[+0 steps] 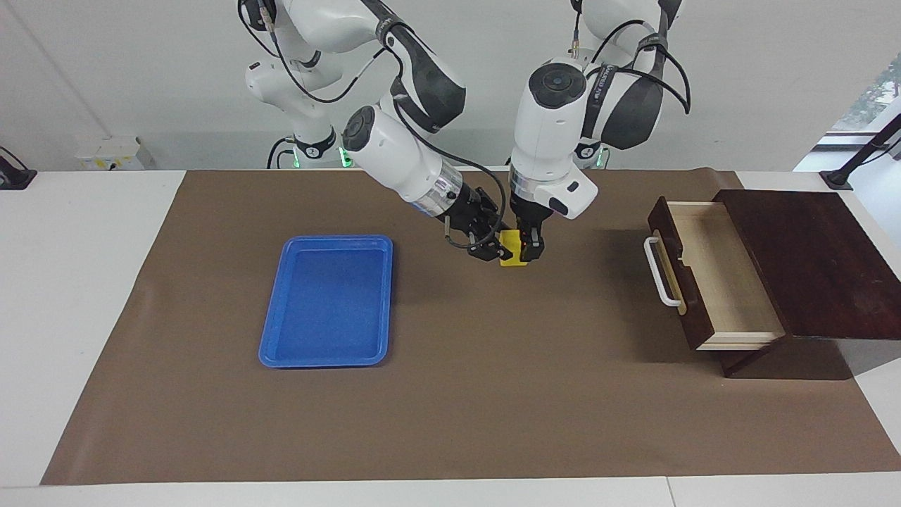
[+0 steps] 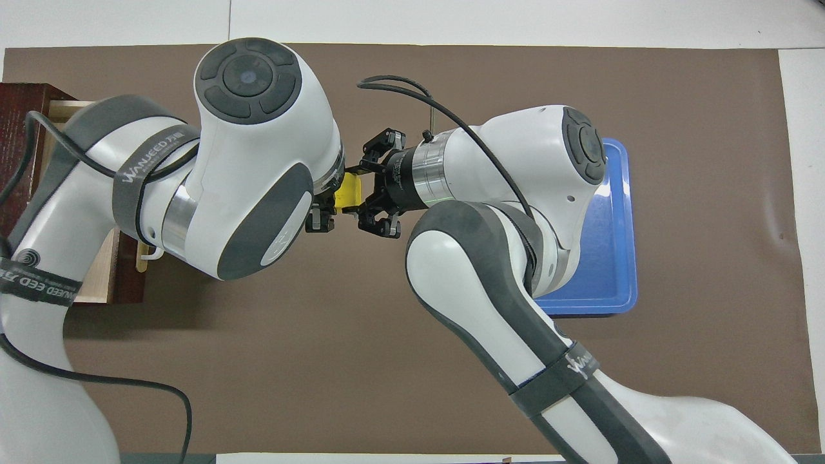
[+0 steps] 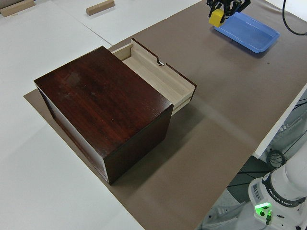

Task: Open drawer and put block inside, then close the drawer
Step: 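Close the left gripper on the cube and open the right gripper, then lower the cube into the drawer with the left gripper while the right gripper withdraws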

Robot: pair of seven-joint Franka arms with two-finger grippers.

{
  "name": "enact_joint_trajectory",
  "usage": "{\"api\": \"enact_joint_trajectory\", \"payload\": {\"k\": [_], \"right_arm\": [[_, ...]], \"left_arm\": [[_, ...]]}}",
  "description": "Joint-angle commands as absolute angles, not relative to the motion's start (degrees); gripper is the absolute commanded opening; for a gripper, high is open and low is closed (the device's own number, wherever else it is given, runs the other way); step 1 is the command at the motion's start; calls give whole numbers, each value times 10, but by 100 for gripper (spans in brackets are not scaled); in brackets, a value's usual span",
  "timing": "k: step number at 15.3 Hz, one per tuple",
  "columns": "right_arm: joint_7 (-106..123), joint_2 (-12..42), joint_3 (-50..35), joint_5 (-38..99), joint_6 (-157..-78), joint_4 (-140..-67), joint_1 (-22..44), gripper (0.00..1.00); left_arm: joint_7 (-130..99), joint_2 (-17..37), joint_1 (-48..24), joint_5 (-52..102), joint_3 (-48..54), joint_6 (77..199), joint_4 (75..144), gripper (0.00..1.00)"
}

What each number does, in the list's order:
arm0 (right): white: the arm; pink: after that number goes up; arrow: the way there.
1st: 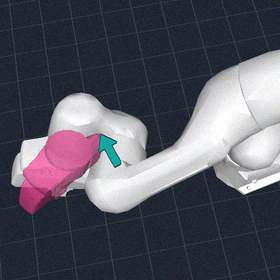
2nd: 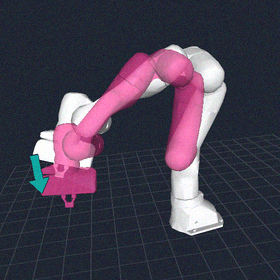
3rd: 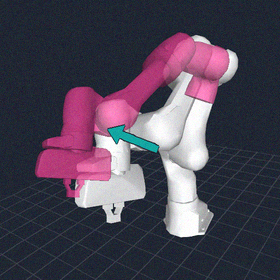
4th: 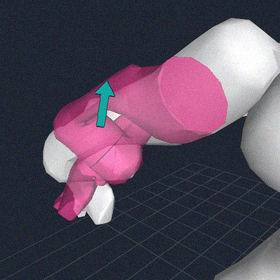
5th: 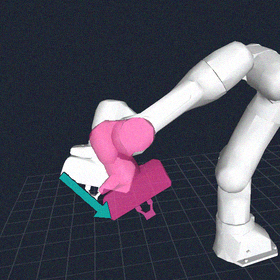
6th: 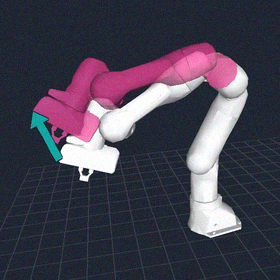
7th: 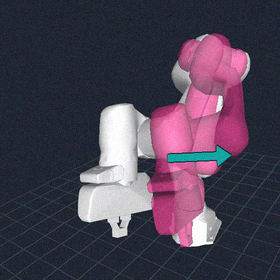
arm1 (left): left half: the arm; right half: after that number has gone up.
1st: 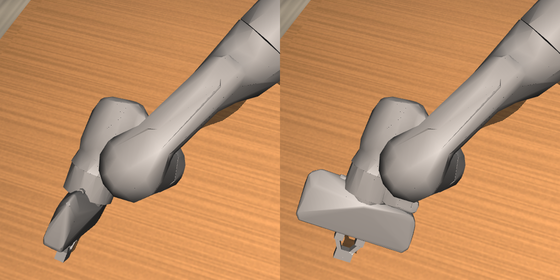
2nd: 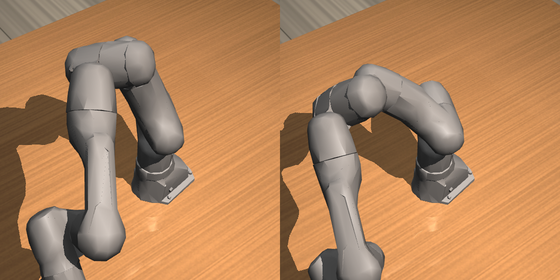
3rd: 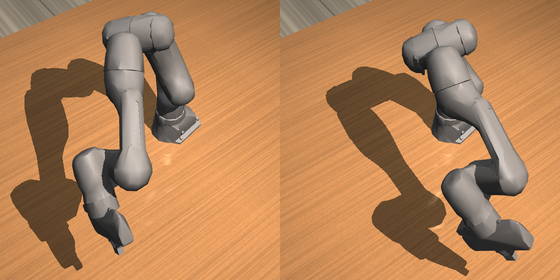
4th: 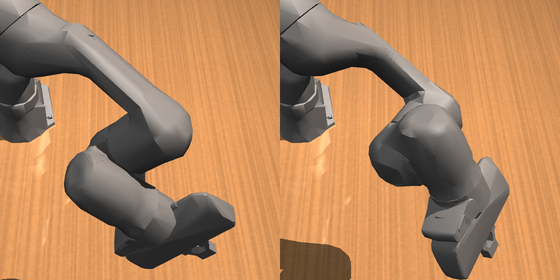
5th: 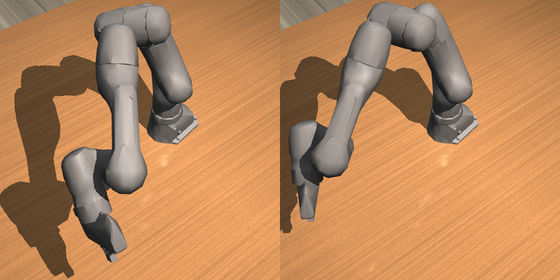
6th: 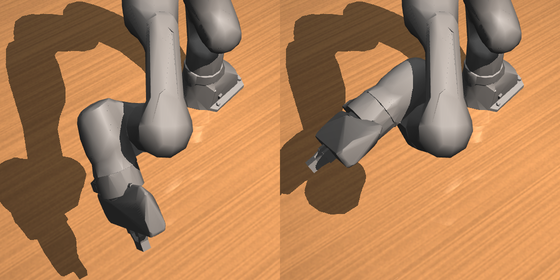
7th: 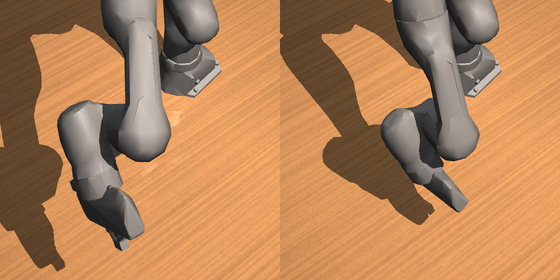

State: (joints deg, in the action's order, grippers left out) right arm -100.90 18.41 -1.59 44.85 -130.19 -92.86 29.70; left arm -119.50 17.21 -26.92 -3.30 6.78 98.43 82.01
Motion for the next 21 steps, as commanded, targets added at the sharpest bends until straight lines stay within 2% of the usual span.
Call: {"api": "enact_joint_trajectory", "payload": {"k": [1,3,4,9,13,17,21], "right_arm": [[-1012,171,-19,465,-1303,-940,296,0],[-1038,173,-19,466,-1303,-938,295,97],[-1044,173,-19,466,-1302,-935,294,100],[-1046,176,-17,467,-1289,-927,282,100],[-1042,177,-15,458,-1223,-893,215,100],[-964,169,-13,394,-1157,-878,138,100],[-772,166,-11,322,-1064,-864,73,100]], "left_arm": [[-1187,165,-282,-39,61,1012,833,0],[-1187,165,-280,-37,61,1012,833,0],[-1187,165,-280,-36,62,1011,833,0],[-1185,165,-279,-36,61,1004,832,0],[-1149,163,-270,-39,54,974,830,0],[-1077,156,-212,-40,54,942,829,0],[-971,126,-124,-40,54,920,828,0]]}}
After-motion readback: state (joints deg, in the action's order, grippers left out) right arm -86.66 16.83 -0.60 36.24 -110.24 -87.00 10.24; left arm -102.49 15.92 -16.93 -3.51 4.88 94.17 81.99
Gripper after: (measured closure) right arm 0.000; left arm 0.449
